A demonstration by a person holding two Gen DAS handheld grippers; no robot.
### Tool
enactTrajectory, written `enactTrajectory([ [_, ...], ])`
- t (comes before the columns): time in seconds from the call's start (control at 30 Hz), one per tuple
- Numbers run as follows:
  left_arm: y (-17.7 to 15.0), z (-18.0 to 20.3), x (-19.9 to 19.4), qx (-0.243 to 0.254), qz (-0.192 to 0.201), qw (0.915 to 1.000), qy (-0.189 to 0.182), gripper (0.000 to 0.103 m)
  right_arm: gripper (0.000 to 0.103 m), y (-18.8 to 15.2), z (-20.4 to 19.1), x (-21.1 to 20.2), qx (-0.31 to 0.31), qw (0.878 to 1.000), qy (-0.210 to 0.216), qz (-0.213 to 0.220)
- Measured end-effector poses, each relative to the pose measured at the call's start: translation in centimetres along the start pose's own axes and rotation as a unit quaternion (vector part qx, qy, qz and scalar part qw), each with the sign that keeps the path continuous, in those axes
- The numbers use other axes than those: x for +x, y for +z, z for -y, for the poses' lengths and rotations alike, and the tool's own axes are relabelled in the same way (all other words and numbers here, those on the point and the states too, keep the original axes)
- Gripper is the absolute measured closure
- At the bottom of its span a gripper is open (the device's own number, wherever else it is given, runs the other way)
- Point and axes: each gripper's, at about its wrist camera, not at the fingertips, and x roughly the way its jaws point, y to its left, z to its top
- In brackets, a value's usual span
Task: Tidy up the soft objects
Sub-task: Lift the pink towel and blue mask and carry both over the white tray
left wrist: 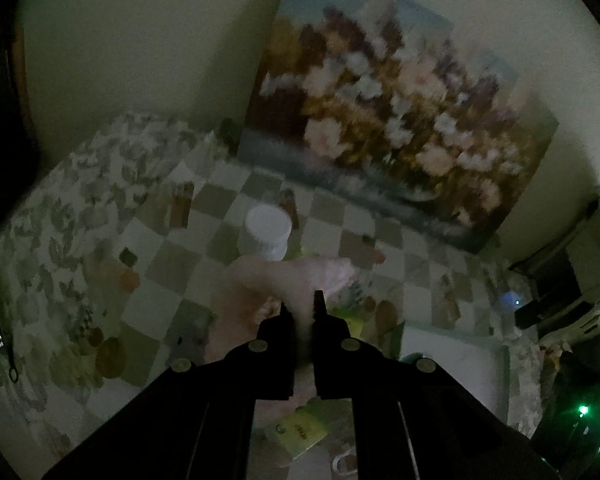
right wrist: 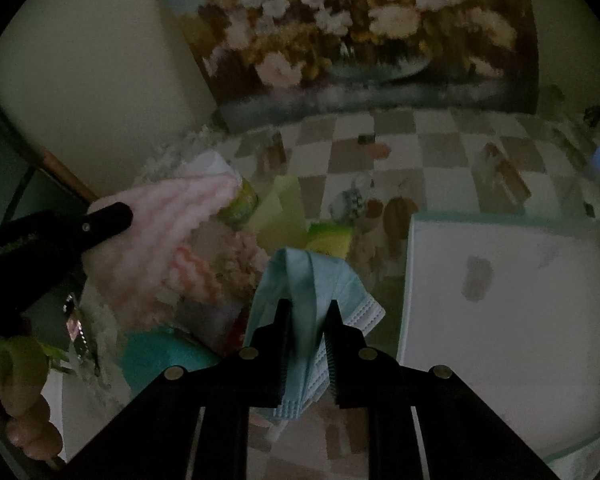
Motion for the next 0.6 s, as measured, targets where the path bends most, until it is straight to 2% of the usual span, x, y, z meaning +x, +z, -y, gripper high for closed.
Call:
enactTrajectory([
  [0.2,0.5,1.2,-3.2,0.014,0.04,0.999,-0.015,0.096,0.086,1.0,-0.4,-3.7,-0.006,0.999,-0.004,0.045],
  [0.4,0.4,3.2,-5.8,0.035,0.075,0.9961,-0.033,0.096,0.086,1.8,1.0,-6.4,0.008,0.997,-0.017,0.074],
  [0.6,-0.3,6.3,-6.2,0.065,0.073,0.9936,-0.056,0.096,0.086,2.0,3.8,-8.5,0.032,0.992,-0.057,0.104],
])
